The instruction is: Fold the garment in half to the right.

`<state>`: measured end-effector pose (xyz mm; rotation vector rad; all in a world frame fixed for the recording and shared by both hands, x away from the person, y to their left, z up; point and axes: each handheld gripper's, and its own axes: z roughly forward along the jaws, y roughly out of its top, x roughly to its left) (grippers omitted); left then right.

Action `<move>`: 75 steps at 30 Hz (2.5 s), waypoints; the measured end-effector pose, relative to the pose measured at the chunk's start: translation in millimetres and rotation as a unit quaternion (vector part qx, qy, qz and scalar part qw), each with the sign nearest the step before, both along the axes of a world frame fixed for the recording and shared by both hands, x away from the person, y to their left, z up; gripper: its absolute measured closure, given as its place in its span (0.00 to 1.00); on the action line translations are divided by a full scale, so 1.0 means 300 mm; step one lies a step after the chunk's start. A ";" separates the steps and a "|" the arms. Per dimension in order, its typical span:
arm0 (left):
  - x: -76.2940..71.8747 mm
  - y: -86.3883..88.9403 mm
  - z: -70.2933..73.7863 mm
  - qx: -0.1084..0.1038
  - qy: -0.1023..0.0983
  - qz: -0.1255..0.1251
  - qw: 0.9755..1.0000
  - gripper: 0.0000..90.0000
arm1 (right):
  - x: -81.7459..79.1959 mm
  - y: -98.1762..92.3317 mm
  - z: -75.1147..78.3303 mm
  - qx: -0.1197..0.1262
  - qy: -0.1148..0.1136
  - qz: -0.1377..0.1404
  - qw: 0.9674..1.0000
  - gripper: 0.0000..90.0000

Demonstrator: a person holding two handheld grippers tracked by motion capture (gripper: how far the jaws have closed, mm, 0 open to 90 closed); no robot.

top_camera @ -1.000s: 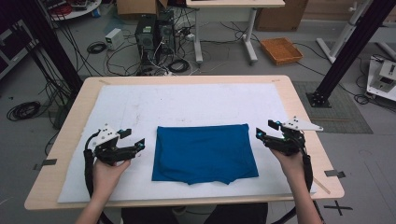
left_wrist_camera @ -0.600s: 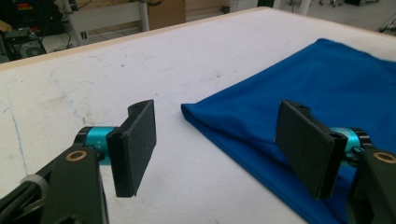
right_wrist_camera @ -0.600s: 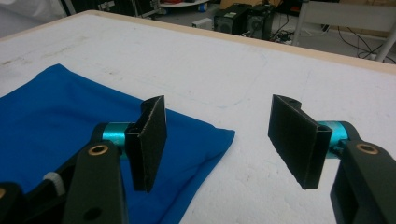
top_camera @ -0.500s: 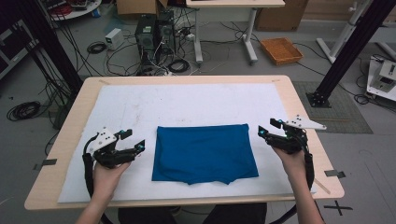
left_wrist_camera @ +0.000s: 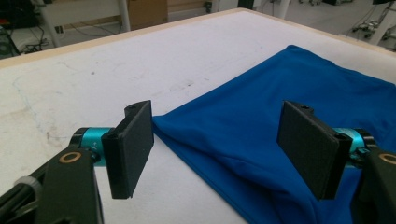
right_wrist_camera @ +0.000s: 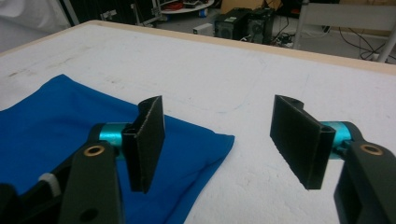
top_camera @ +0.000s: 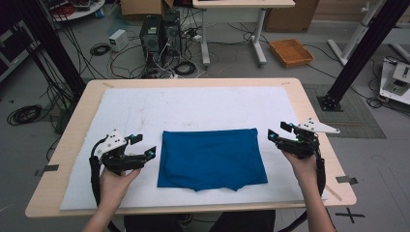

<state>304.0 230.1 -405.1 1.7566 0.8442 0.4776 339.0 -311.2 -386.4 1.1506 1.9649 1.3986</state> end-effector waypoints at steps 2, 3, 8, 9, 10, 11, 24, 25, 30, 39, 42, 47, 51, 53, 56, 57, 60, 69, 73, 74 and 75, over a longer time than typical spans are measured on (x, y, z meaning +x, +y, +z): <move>0.006 0.004 -0.001 -0.006 0.018 -0.001 1.000 0.30 | 0.002 -0.002 -0.001 0.002 0.005 -0.001 1.000 0.34; 0.009 0.006 0.000 -0.011 0.030 -0.001 1.000 0.30 | 0.000 -0.003 -0.001 0.001 0.004 -0.003 1.000 0.33; 0.006 -0.002 0.008 0.005 0.036 0.008 0.999 0.30 | -0.009 -0.011 0.006 -0.003 0.001 0.000 1.000 0.32; 0.003 -0.007 0.008 0.009 0.035 0.010 0.999 0.30 | -0.010 -0.014 0.009 -0.004 -0.002 -0.001 1.000 0.32; 0.001 -0.008 0.008 0.012 0.036 0.010 0.999 0.30 | -0.013 -0.017 0.011 -0.003 -0.003 -0.003 1.000 0.32; -0.004 -0.009 0.006 0.008 0.037 0.009 0.999 0.30 | -0.014 -0.021 0.012 -0.002 -0.004 -0.004 1.000 0.32; -0.104 -0.040 -0.074 -0.036 0.108 0.012 0.993 0.38 | -0.007 -0.018 -0.004 -0.002 0.003 -0.005 1.000 0.32; -0.112 -0.046 -0.079 -0.035 0.113 0.009 0.993 0.41 | -0.006 -0.016 -0.005 -0.002 0.003 -0.004 1.000 0.32; -0.124 -0.079 -0.107 -0.015 0.125 0.003 0.992 0.43 | -0.005 -0.012 -0.010 -0.004 0.006 -0.004 1.000 0.34; -0.097 -0.116 -0.127 0.009 0.165 -0.012 0.986 0.52 | -0.003 -0.004 -0.021 -0.004 0.009 0.001 1.000 0.37; -0.088 -0.130 -0.136 0.014 0.187 -0.018 0.982 0.56 | -0.004 -0.005 -0.025 -0.003 0.012 0.000 1.000 0.37; -0.076 -0.144 -0.144 0.023 0.201 -0.017 0.979 0.70 | -0.030 -0.003 -0.053 0.006 0.028 0.009 1.000 0.42; -0.083 -0.147 -0.140 0.024 0.199 -0.023 0.979 0.75 | -0.089 0.001 -0.097 -0.002 0.056 0.016 0.998 0.57; -0.090 -0.146 -0.135 0.022 0.193 -0.026 0.981 0.77 | -0.124 0.008 -0.124 -0.008 0.079 0.024 0.997 0.62; -0.091 -0.145 -0.133 0.019 0.192 -0.029 0.981 0.80 | -0.174 0.031 -0.167 -0.009 0.112 0.035 0.993 0.63; -0.090 -0.145 -0.134 0.016 0.195 -0.029 0.980 0.80 | -0.186 0.042 -0.178 -0.008 0.126 0.039 0.991 0.63; -0.089 -0.148 -0.137 0.014 0.200 -0.030 0.979 0.83 | -0.209 0.078 -0.196 -0.010 0.146 0.056 0.988 0.65; -0.088 -0.145 -0.139 0.008 0.209 -0.043 0.977 0.95 | -0.226 0.109 -0.206 -0.048 0.150 0.069 0.985 0.99; -0.092 -0.136 -0.138 0.006 0.213 -0.044 0.976 0.96 | -0.231 0.100 -0.203 -0.045 0.149 0.065 0.986 0.99; -0.094 -0.136 -0.138 0.004 0.215 -0.043 0.976 0.96 | -0.233 0.101 -0.204 -0.045 0.148 0.067 0.986 0.99; -0.096 -0.134 -0.138 0.001 0.218 -0.046 0.975 0.96 | -0.234 0.103 -0.204 -0.048 0.149 0.067 0.985 0.99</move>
